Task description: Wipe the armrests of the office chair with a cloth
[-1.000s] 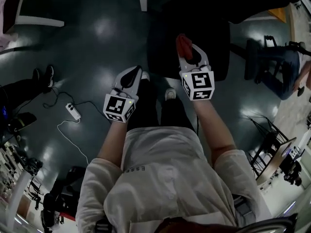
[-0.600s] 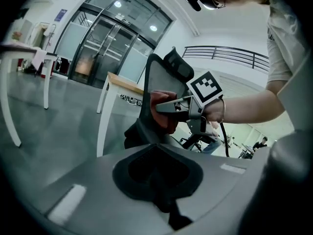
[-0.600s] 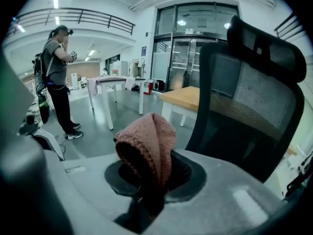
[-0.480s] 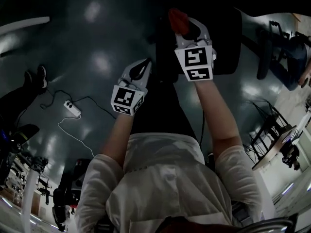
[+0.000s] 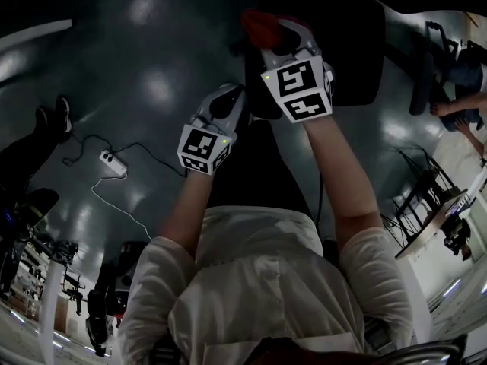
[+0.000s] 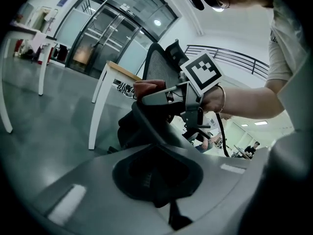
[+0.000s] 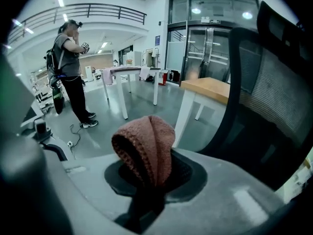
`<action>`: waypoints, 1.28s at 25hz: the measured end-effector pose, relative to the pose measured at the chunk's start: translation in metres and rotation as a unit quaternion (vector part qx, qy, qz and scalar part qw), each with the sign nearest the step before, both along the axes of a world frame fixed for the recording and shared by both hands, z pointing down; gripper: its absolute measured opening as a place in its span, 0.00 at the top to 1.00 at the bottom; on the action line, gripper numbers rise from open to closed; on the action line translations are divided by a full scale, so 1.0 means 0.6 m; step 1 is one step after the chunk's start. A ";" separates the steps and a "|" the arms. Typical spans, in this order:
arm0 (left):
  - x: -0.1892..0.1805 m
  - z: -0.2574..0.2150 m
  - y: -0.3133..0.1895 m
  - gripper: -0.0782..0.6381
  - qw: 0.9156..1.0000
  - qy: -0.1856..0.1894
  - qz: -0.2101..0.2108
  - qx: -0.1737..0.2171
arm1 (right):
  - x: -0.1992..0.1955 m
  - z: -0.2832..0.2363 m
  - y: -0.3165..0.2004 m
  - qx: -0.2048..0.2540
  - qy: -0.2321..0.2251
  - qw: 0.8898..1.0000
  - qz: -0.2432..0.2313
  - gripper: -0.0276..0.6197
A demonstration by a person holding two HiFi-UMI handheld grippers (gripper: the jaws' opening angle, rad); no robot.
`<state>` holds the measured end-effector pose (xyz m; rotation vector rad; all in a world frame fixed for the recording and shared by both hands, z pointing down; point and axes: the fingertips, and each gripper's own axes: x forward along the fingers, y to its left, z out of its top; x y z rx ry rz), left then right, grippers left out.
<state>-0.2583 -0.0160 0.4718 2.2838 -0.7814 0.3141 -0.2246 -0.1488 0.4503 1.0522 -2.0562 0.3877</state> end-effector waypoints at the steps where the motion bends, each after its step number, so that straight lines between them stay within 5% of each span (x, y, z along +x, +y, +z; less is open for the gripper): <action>1: 0.001 -0.001 0.002 0.88 1.000 0.001 -0.002 0.001 | -0.002 0.000 0.010 -0.002 0.003 1.000 -0.006 0.85; 25: 0.009 -0.018 0.085 0.88 0.998 -0.010 -0.069 0.002 | -0.036 -0.023 0.327 -0.065 -0.118 0.990 -0.050 0.85; 32: 0.004 -0.016 0.094 0.88 0.996 -0.016 -0.089 0.000 | 0.018 -0.035 0.350 -0.081 -0.164 0.983 0.015 0.85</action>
